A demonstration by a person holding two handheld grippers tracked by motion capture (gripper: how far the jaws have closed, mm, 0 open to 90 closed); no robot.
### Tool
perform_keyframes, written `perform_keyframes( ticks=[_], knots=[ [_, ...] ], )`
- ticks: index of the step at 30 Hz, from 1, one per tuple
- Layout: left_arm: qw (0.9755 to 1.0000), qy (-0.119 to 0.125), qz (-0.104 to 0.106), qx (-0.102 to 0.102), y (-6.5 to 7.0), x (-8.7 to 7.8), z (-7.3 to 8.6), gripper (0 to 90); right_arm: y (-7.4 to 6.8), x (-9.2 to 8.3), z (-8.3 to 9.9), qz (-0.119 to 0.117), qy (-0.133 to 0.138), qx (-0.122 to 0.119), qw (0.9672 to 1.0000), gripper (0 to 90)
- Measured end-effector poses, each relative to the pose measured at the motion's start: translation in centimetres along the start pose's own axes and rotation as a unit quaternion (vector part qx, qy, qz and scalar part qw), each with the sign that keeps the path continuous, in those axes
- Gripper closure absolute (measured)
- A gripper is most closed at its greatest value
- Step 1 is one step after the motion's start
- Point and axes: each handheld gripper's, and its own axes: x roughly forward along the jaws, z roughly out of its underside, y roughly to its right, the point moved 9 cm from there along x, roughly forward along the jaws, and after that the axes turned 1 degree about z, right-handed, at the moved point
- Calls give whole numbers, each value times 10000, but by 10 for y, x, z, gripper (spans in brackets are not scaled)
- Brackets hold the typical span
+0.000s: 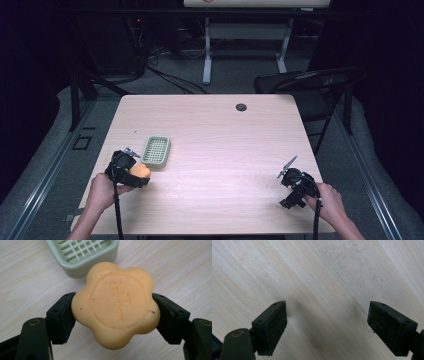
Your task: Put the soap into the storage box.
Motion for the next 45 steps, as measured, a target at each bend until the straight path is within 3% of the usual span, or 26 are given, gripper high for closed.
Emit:
perform_keyframes(
  ticks=[38, 45],
  knots=[
    [9999, 120, 4, 37, -16, 2, -49, 257, 0, -1, 0, 37, 11, -36, 10000, 157],
    [9999, 131, -2, 25, -20, 4, -57, 257, -1, -1, -1, 40, 110, 20, 9999, 157]
  ],
)
